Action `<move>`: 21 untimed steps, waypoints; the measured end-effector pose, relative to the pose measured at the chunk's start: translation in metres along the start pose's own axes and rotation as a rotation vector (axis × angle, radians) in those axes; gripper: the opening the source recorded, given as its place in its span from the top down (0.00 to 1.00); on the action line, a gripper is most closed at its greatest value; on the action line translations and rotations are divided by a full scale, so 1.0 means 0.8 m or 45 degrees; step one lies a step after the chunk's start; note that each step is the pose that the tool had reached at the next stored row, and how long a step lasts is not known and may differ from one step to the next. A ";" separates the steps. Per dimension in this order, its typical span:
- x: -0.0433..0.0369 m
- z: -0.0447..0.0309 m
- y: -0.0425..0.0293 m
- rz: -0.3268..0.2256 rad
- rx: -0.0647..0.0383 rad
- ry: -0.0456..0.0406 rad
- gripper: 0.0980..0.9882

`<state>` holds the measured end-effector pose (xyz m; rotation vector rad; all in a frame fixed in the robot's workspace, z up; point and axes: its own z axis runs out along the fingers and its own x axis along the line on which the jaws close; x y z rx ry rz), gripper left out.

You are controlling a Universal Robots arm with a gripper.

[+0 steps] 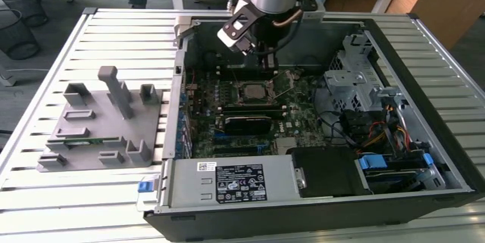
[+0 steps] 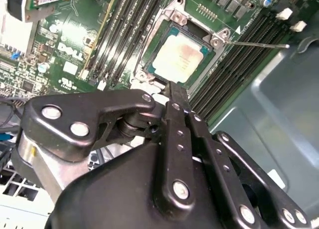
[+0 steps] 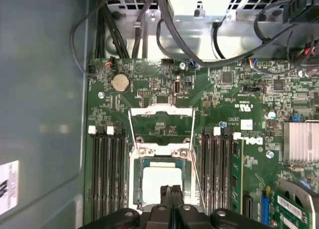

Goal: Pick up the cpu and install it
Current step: 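Close the cpu cover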

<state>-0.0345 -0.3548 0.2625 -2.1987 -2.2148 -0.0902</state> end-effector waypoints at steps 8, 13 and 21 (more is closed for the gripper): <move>0.000 -0.0007 0.0142 -0.023 0.009 0.001 0.99; 0.000 0.0008 0.0248 -0.046 0.013 0.002 0.99; 0.004 0.0032 0.0311 -0.052 0.014 0.002 0.99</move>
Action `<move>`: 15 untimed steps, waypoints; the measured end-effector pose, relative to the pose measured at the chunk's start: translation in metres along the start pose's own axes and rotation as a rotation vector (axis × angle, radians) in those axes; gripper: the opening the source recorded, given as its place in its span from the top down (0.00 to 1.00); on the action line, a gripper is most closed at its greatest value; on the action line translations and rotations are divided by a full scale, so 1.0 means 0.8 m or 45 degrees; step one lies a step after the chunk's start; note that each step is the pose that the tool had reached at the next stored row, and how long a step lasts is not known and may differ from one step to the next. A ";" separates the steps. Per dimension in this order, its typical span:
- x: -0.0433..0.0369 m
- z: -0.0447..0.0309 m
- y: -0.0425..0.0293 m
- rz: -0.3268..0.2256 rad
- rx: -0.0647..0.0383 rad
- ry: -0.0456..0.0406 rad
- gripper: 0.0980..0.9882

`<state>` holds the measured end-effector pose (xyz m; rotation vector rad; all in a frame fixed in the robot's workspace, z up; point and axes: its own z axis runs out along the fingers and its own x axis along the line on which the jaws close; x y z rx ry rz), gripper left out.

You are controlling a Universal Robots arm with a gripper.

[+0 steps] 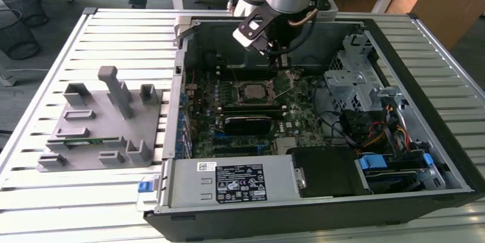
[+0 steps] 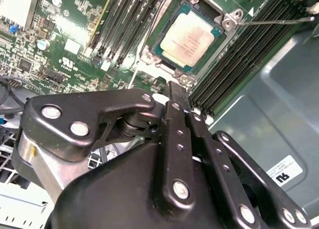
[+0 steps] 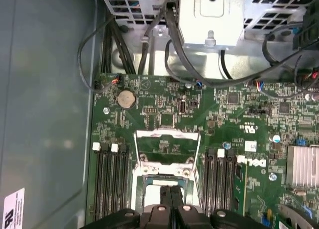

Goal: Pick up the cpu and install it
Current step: 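Close the cpu cover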

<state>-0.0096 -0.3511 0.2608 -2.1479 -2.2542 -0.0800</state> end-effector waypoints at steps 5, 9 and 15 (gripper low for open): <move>0.000 0.0007 0.0053 -0.027 0.002 0.000 0.99; 0.000 0.0011 0.0138 -0.027 0.004 0.001 0.99; 0.000 0.0014 0.0242 -0.027 0.006 0.001 0.99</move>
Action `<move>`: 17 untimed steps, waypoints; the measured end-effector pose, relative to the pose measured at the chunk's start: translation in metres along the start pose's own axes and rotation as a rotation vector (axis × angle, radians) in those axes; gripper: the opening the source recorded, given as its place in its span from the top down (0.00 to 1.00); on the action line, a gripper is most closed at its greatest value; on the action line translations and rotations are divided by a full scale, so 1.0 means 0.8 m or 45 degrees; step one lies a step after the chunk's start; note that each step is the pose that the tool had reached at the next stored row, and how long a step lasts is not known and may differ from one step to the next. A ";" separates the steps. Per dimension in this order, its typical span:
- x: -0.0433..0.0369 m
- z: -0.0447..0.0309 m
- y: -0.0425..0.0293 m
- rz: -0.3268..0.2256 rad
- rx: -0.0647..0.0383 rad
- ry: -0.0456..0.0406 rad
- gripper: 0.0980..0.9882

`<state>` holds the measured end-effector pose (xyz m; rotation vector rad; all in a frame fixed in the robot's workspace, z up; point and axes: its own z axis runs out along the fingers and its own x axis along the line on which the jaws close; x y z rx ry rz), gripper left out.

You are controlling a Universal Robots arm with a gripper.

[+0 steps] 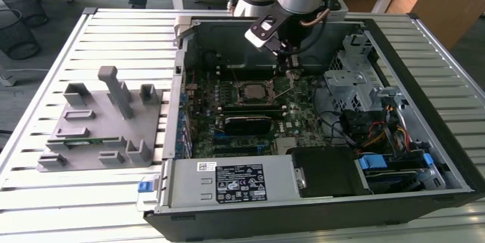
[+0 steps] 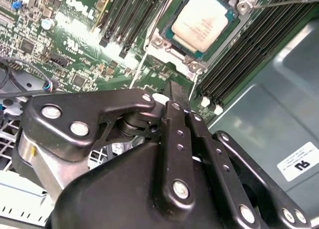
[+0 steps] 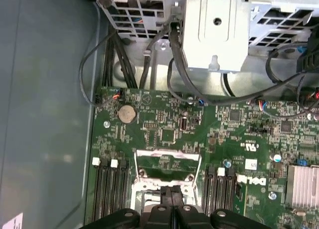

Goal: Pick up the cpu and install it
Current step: 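Close the cpu cover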

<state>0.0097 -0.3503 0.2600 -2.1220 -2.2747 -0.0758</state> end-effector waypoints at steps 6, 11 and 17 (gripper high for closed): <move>-0.001 0.0004 0.0092 0.000 0.000 0.000 0.99; -0.001 0.0011 0.0168 0.000 0.000 0.000 0.99; -0.002 0.0021 0.0318 0.000 0.001 0.000 0.99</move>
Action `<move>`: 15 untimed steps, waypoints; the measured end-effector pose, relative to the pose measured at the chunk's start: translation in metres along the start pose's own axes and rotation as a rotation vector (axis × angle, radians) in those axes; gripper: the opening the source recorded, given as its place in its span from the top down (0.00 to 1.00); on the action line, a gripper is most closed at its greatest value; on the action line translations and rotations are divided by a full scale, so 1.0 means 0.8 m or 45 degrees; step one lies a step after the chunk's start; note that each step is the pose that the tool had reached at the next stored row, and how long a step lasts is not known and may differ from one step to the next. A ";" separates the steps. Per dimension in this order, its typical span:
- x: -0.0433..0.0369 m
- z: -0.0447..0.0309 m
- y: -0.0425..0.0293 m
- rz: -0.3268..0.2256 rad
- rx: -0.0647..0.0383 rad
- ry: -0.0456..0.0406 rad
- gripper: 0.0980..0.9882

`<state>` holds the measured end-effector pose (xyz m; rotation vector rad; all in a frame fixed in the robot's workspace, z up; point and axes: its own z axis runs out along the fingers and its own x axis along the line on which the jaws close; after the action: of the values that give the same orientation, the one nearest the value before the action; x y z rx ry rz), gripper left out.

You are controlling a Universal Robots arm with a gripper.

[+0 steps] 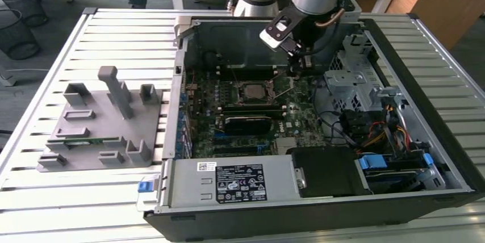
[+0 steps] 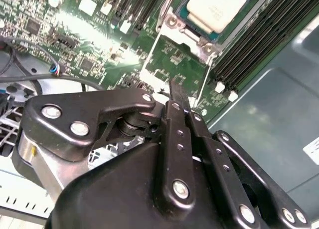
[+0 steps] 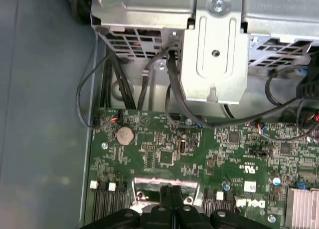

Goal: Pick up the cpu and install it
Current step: 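Close the cpu cover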

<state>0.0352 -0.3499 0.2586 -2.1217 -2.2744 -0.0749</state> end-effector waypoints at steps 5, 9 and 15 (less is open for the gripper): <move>0.003 0.0013 0.0094 0.000 0.001 0.000 0.99; 0.005 0.0027 0.0163 0.000 0.004 0.000 0.99; 0.010 0.0066 0.0232 0.001 0.008 0.000 0.99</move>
<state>0.0532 -0.3400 0.2540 -2.1191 -2.2710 -0.0671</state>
